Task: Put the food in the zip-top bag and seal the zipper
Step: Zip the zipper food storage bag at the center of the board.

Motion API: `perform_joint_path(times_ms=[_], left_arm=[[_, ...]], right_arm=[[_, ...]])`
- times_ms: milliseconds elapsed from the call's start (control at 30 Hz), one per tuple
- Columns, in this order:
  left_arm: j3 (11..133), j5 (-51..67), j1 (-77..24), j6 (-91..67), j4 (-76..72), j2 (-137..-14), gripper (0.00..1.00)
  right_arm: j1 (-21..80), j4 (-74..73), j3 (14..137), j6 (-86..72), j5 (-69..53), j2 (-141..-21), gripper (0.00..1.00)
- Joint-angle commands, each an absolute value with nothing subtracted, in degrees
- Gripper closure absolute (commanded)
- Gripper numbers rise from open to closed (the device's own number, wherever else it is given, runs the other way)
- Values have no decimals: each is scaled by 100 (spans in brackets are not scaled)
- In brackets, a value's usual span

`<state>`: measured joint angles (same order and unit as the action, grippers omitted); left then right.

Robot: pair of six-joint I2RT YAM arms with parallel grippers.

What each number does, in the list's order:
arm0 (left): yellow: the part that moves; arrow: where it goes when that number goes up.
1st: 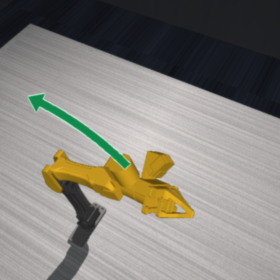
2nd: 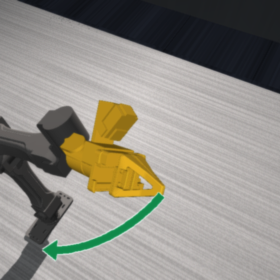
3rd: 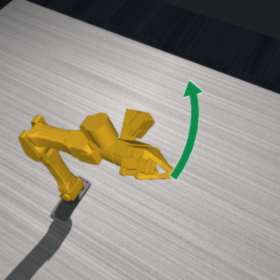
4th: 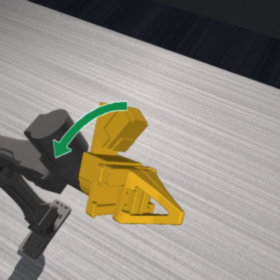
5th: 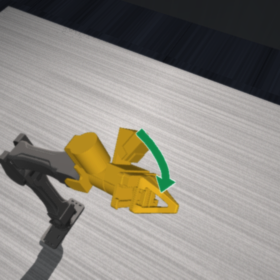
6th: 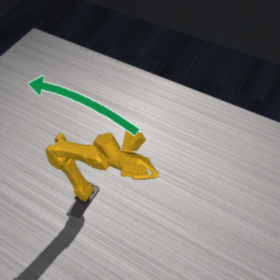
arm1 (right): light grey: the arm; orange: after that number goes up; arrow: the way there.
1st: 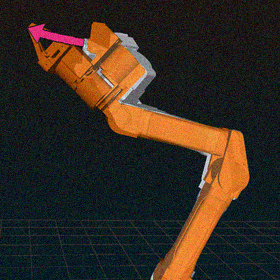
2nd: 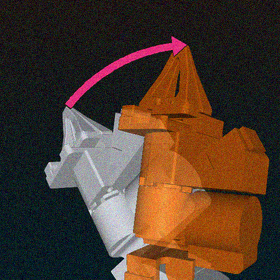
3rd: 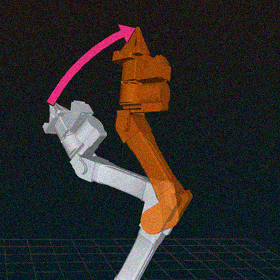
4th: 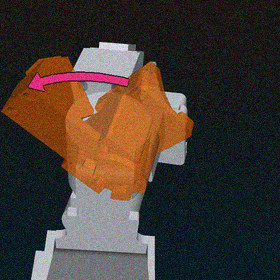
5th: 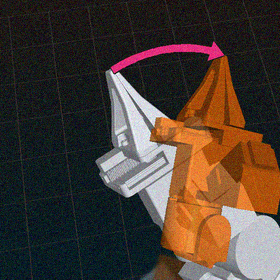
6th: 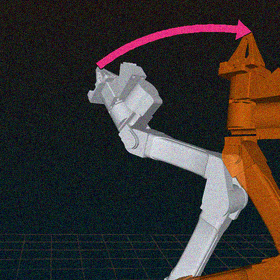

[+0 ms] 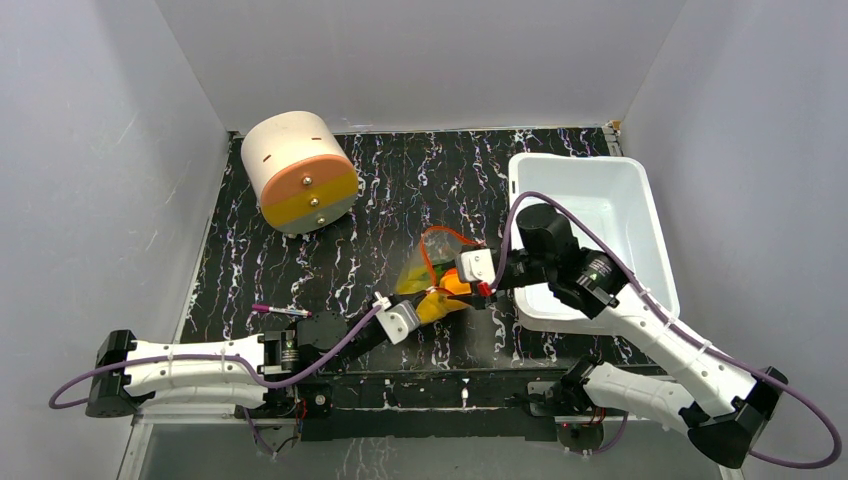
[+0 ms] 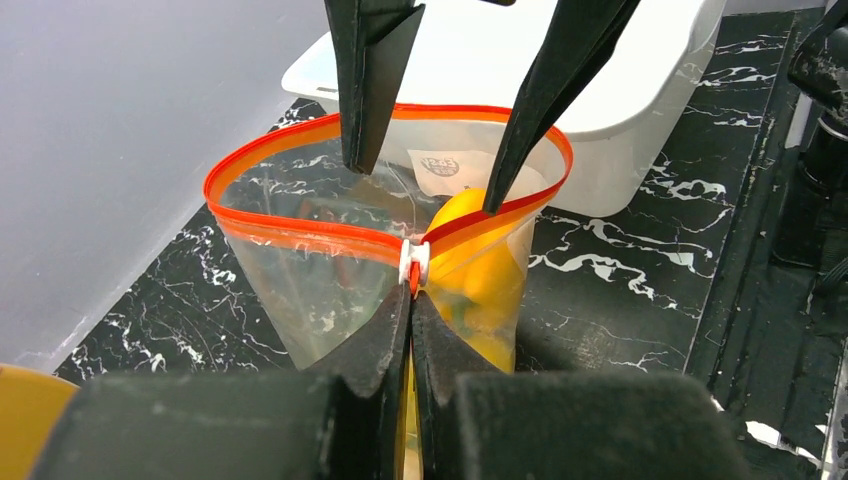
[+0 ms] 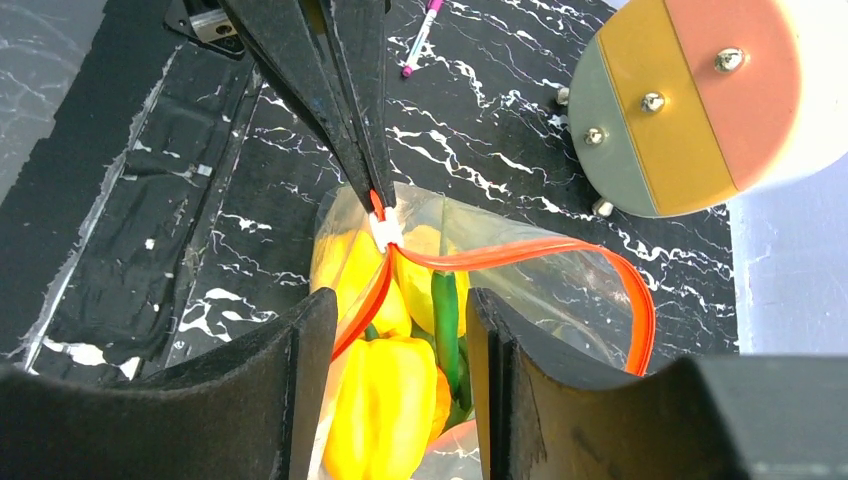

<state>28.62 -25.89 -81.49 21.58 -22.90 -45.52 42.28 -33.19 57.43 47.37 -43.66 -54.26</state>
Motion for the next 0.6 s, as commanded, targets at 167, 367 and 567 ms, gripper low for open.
perform_joint_path(times_ms=[167,367,567], left_arm=[[2934,-2558,-8121,2154,-2559,-4440,100],[2966,-2484,-8123,2178,-2524,-4456,100],[2971,-2452,-8122,2143,-2550,-4409,100]], right_arm=[[4469,-2662,5761,5275,-4553,-5457,51],[4734,-2520,5771,5278,-4440,-5622,57],[4891,-2595,5806,5350,-4330,-5903,61]])
